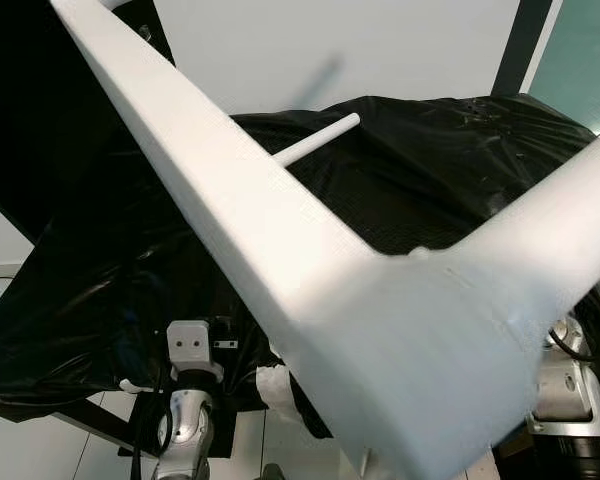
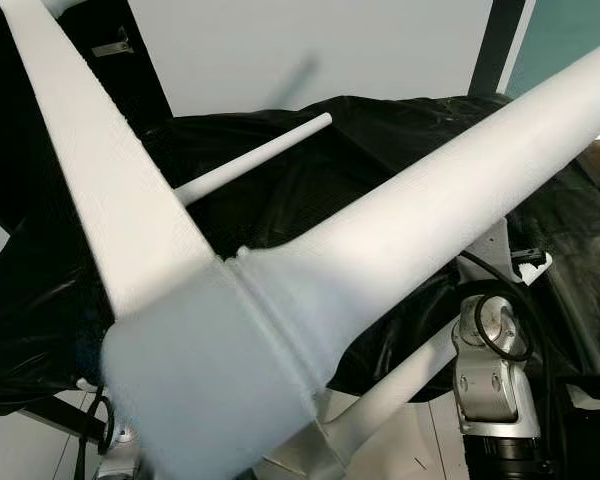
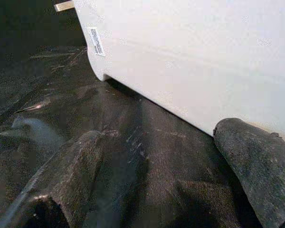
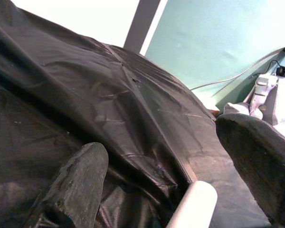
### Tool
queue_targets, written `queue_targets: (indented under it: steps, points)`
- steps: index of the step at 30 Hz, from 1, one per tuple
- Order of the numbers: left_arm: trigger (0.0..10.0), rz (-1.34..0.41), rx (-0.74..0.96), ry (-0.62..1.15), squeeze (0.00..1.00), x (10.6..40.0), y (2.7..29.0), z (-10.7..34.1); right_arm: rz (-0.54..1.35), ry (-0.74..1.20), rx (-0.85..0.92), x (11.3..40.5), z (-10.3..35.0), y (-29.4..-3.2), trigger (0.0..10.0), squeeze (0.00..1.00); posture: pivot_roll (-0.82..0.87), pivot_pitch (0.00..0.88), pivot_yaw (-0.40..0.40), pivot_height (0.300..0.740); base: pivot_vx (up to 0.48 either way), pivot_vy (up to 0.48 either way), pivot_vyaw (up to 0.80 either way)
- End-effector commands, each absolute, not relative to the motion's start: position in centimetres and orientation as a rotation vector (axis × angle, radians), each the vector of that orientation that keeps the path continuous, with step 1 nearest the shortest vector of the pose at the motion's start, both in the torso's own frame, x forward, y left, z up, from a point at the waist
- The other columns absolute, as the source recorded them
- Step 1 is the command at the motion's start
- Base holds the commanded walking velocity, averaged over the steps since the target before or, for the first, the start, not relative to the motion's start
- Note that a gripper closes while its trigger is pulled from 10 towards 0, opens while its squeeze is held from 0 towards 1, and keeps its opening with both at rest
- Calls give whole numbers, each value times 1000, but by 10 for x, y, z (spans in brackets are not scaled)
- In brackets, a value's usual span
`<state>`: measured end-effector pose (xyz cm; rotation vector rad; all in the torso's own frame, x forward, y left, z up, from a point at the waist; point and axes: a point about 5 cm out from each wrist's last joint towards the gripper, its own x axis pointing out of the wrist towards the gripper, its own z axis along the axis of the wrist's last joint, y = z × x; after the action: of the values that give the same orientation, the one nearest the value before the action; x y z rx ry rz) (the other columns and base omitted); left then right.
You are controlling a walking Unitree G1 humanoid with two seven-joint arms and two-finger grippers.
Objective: Building children table
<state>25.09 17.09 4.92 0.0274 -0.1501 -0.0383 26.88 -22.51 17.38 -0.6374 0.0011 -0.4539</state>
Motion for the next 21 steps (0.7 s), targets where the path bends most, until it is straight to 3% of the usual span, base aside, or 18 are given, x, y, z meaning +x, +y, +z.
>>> queue_targets:
  steps: [1, 4, 5, 6, 8, 21]
  points:
    - [10000, -43, 41, -124, 0, 250, 172, 46, -461, -12, -643, 268, 175, -224, 10000, 0, 105, 0, 74, 740, 0, 0, 0]
    - [10000, -45, 40, -127, 0, 251, 172, 46, -482, -3, -518, 268, 171, -228, 10000, 0, 103, 0, 76, 740, 0, 0, 0]
    - [10000, -46, 35, -128, 0, 252, 171, 47, -469, -1, -375, 266, 166, -228, 10000, 0, 101, 0, 76, 740, 0, 0, 0]
    - [10000, -46, 35, -128, 0, 252, 171, 47, -469, -1, -375, 266, 166, -228, 10000, 0, 101, 0, 76, 740, 0, 0, 0]
    - [10000, -45, 15, -138, 0, 252, 167, 49, -435, 13, -89, 261, 150, -227, 10000, 0, 102, 0, 77, 740, 0, 0, 0]
    - [10000, -33, -8, -152, 0, 251, 162, 53, -401, -25, -96, 250, 140, -224, 10000, 0, 107, 0, 82, 740, 0, 0, 0]
